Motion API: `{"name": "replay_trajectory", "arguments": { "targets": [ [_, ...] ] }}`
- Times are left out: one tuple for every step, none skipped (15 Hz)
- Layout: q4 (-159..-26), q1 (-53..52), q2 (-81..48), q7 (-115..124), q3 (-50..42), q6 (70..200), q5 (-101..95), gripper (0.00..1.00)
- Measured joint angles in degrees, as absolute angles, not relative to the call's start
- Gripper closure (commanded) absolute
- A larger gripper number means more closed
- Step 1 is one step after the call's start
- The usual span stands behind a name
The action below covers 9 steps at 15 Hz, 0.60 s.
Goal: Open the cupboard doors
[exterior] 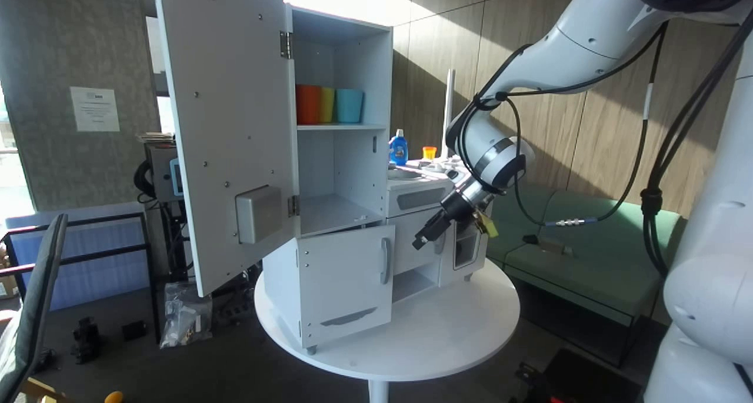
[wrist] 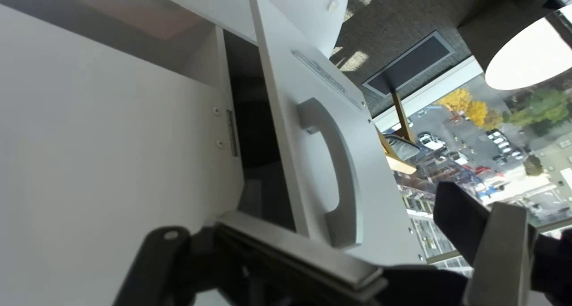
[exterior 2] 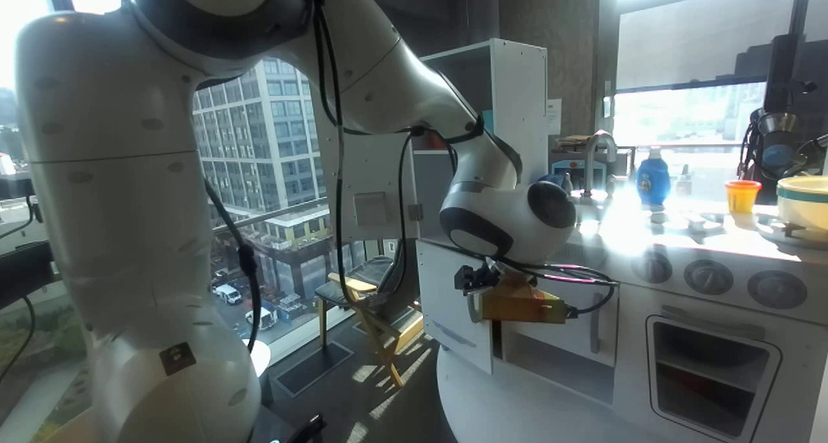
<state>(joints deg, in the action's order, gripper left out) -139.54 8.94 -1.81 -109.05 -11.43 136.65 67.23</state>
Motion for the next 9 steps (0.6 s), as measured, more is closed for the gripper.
{"name": "replay_trajectory", "arguments": {
  "targets": [
    [-138.64,9.18,-0.84,-107.82,-11.43,137.83,68.05,0.00],
    [-137.59,9.21,-0.01,-106.42,-11.37,139.06,69.33,0.00],
    [-136.41,9.19,0.60,-104.63,-11.13,140.54,70.62,0.00],
    [-135.14,9.09,0.95,-102.76,-10.73,142.55,71.90,0.00],
    [-134.02,8.87,0.98,-100.88,-10.18,145.18,72.98,0.00],
    [-133.83,8.50,0.91,-99.01,-9.56,147.73,73.55,0.00],
    [-133.97,7.92,0.74,-97.45,-8.84,150.86,73.88,0.00],
    [-134.15,7.25,0.49,-96.03,-8.11,153.97,73.90,0.00],
    [-134.20,6.57,0.15,-94.57,-7.38,157.16,73.86,0.00]
  ]
}}
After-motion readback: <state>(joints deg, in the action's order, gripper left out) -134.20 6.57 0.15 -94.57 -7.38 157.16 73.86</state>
